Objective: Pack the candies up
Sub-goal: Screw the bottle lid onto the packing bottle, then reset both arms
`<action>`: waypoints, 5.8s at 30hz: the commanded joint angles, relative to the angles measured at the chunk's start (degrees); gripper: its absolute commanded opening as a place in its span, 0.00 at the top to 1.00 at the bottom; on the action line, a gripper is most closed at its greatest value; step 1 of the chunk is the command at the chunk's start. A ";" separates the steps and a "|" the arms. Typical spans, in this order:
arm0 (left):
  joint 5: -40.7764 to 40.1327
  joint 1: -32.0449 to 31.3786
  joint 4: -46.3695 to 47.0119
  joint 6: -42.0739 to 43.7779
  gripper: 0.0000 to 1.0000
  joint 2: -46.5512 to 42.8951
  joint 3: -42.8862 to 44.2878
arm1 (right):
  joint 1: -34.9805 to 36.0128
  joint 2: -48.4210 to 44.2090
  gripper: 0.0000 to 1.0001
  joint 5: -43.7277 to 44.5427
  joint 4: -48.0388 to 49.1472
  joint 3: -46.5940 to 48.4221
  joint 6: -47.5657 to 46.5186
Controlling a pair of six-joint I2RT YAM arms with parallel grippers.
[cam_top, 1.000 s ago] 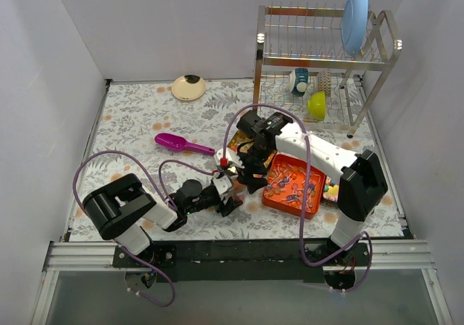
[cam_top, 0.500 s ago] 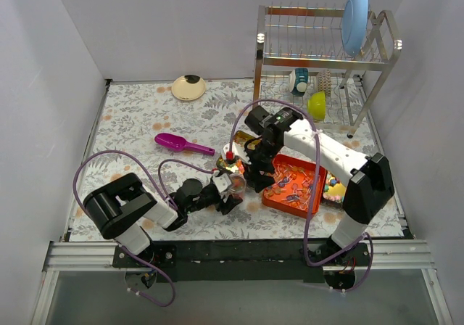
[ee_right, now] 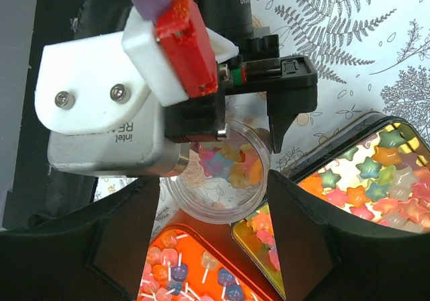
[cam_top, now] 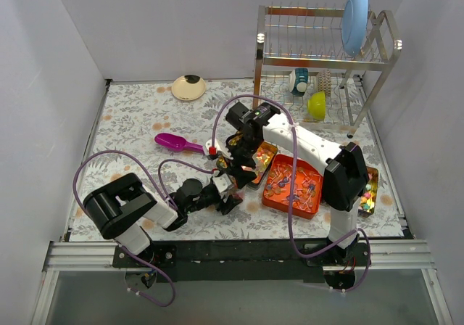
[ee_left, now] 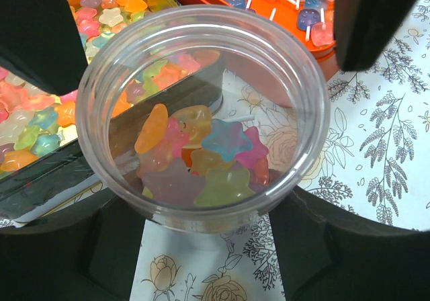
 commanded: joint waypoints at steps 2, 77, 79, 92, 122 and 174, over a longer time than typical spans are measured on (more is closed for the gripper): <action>-1.92 0.65 -7.44 0.08 1.00 0.49 -0.85 | 0.75 -1.41 0.29 -2.71 -2.75 0.19 -0.84; -2.01 0.91 -8.67 -0.71 1.00 1.72 0.12 | -0.84 -16.00 0.31 3.01 -4.41 -17.04 -1.19; -1.66 0.91 -8.76 -0.53 1.00 1.55 0.12 | -1.54 -16.09 0.32 2.74 -4.33 -16.52 -1.11; -0.60 0.91 -9.02 -0.27 1.00 1.28 0.03 | -3.04 -1.25 0.32 0.02 -3.18 4.30 -1.19; -2.45 1.35 -9.02 -1.24 1.00 2.07 0.21 | -0.75 -10.46 0.32 3.26 -3.98 -11.33 -0.76; -34.71 27.98 -73.61 -27.95 0.02 -33.37 34.02 | -30.19 -39.46 0.12 53.72 21.42 -25.47 41.43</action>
